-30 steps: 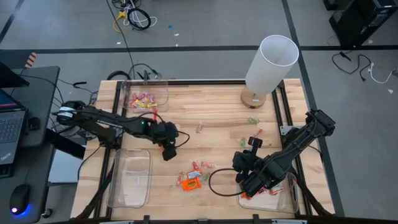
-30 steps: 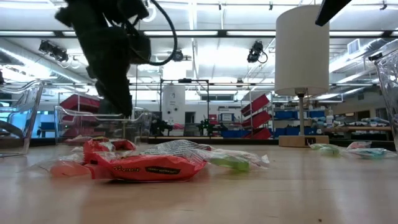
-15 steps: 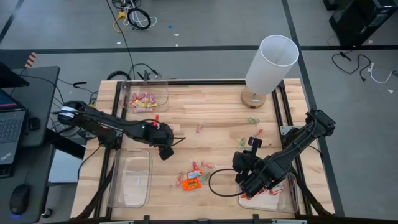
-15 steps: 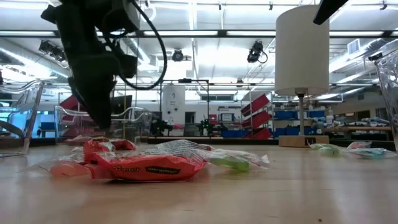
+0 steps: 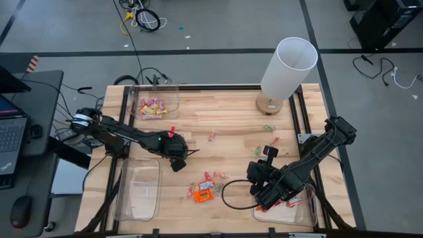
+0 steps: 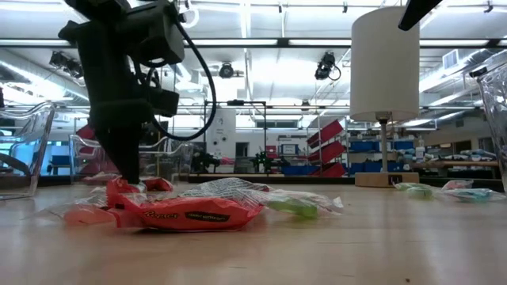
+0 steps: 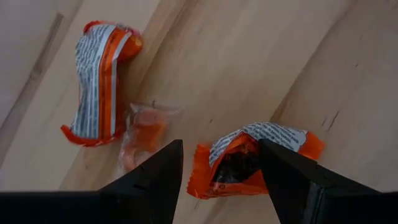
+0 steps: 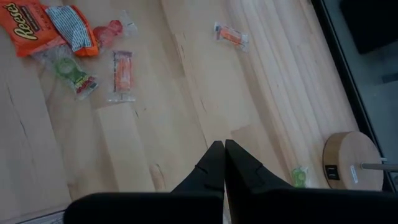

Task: Sort candy
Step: Put the chocolate into the bottom right transparent bin

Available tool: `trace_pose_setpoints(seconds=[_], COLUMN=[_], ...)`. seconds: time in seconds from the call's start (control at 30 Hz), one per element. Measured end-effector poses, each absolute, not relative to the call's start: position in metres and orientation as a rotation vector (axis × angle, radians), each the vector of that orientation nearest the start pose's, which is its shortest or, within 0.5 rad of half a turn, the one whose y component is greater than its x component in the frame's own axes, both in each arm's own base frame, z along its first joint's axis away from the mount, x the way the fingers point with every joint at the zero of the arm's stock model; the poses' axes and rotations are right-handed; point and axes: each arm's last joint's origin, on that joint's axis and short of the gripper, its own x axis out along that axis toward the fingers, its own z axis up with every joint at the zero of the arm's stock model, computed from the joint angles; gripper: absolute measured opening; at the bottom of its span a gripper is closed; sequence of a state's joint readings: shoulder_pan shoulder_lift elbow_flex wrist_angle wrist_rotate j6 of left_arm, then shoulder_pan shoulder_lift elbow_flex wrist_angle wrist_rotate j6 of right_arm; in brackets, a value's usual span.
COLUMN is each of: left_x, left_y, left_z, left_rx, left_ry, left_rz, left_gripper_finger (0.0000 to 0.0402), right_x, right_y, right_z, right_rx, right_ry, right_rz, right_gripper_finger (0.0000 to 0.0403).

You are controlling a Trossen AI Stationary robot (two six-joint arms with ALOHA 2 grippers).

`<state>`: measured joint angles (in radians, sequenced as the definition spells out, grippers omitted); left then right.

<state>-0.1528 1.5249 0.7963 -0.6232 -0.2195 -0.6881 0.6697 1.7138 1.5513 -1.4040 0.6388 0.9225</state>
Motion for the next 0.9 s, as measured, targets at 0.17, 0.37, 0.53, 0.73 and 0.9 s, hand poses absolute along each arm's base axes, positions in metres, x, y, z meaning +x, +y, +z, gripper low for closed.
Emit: trace_pose_setpoints(seconds=[0.17, 0.37, 0.53, 0.73, 0.9], left_x=[0.2496, 0.2504, 0.255, 0.2593, 0.2585], left_y=[-0.0323, -0.0326, -0.0333, -0.0343, -0.0345], left_z=[0.1551, 0.1552, 0.1562, 0.1575, 0.1572], left_rx=[-0.337, -0.324, -0.304, -0.287, -0.293], left_ry=[1.238, 1.237, 1.2, 1.166, 1.18], left_rz=[0.495, 0.473, 0.431, 0.384, 0.375], left_gripper_finger=[0.0211, 0.0171, 0.0125, 0.0076, 0.0043], right_x=[0.2534, 0.2534, 0.2536, 0.2554, 0.2559], right_y=[0.1786, 0.1786, 0.1787, 0.1783, 0.1777], right_z=[0.2934, 0.2934, 0.2934, 0.2939, 0.294], right_rx=[-0.148, -0.148, -0.146, -0.153, -0.154], right_ry=[1.076, 1.076, 1.074, 1.043, 1.043], right_rz=[-0.508, -0.508, -0.507, -0.518, -0.519], right_gripper_finger=[0.0, 0.0, 0.0, 0.0, 0.0])
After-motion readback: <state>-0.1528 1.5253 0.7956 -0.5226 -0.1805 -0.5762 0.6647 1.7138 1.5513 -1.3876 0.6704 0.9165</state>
